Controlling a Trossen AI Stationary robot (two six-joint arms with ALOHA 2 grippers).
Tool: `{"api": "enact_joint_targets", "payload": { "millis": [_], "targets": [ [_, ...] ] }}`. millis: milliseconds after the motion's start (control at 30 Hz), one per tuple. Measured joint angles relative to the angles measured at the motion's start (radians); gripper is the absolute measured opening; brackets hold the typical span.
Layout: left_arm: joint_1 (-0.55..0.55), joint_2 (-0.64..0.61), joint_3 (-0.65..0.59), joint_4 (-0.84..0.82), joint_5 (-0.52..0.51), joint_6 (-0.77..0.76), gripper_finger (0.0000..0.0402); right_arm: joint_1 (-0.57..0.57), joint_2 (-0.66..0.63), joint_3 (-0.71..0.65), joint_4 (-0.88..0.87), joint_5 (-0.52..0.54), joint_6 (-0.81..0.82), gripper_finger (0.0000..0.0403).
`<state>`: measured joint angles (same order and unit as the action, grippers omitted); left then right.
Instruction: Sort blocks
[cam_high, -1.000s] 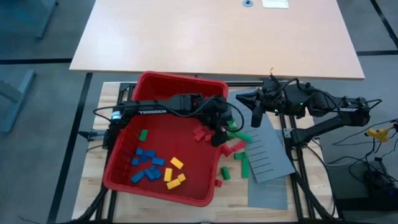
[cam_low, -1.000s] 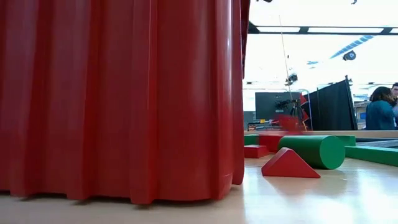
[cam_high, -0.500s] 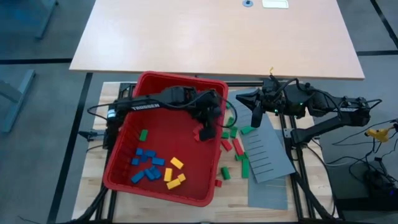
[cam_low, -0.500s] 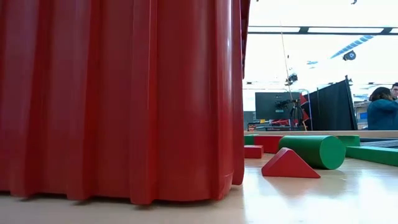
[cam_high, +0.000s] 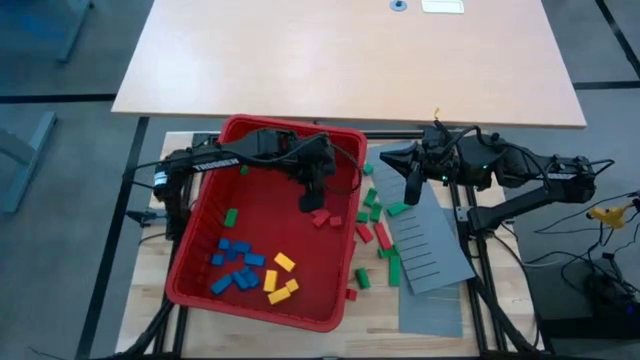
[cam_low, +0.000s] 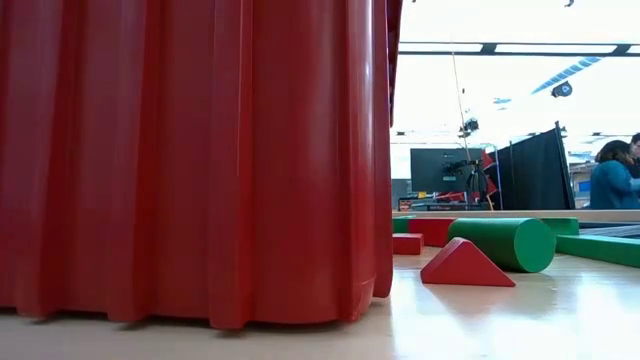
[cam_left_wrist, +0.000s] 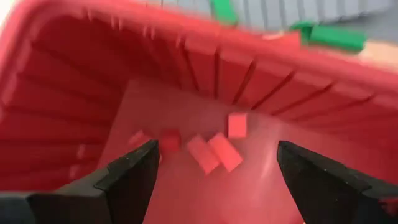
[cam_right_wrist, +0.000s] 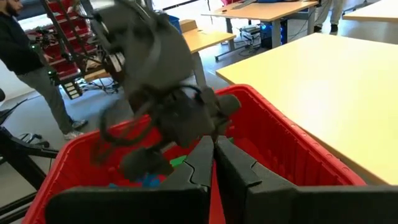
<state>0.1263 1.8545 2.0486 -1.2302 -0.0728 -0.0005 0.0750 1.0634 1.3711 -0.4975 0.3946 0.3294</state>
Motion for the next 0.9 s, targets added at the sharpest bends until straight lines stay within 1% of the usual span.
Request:
{"api": "enact_joint_targets", "payload": {
  "millis": [67, 200, 300, 467, 533, 633, 700, 833, 900],
  "targets": [
    [0.015, -0.012, -0.061, 0.009, -0.001, 0.000, 0.0310, 0.000, 0.000, 0.000, -0.001, 0.000, 0.001, 0.0000],
    [0.044, -0.053, -0.230, 0.100, -0.006, -0.010, 0.0310, 0.001, 0.000, 0.000, -0.003, 0.000, 0.005, 0.0000],
    [0.066, -0.097, -0.380, 0.225, 0.005, -0.042, 0.0310, 0.001, 0.000, 0.000, -0.008, -0.001, 0.011, 0.0000],
    [0.116, -0.162, -0.621, 0.487, 0.006, -0.094, 0.0310, 0.001, 0.000, 0.000, -0.020, -0.002, 0.015, 0.0000],
    [0.140, -0.164, -0.690, 0.557, 0.008, -0.112, 0.0310, 0.001, 0.000, 0.000, -0.023, -0.002, 0.024, 0.0000],
    [0.176, -0.165, -0.755, 0.614, 0.010, -0.116, 0.0310, 0.001, 0.000, 0.000, -0.027, -0.004, 0.024, 0.0000],
    [0.197, -0.159, -0.784, 0.629, -0.002, -0.042, 0.0310, 0.001, 0.000, 0.000, -0.026, -0.004, 0.025, 0.0000],
    [0.207, -0.157, -0.849, 0.692, -0.120, 0.246, 0.0310, 0.001, 0.000, 0.000, -0.025, -0.008, 0.027, 0.0000],
    [0.210, -0.157, -0.866, 0.725, -0.149, 0.364, 0.0310, 0.001, 0.000, 0.000, -0.025, -0.009, 0.027, 0.0000]
  ]
}}
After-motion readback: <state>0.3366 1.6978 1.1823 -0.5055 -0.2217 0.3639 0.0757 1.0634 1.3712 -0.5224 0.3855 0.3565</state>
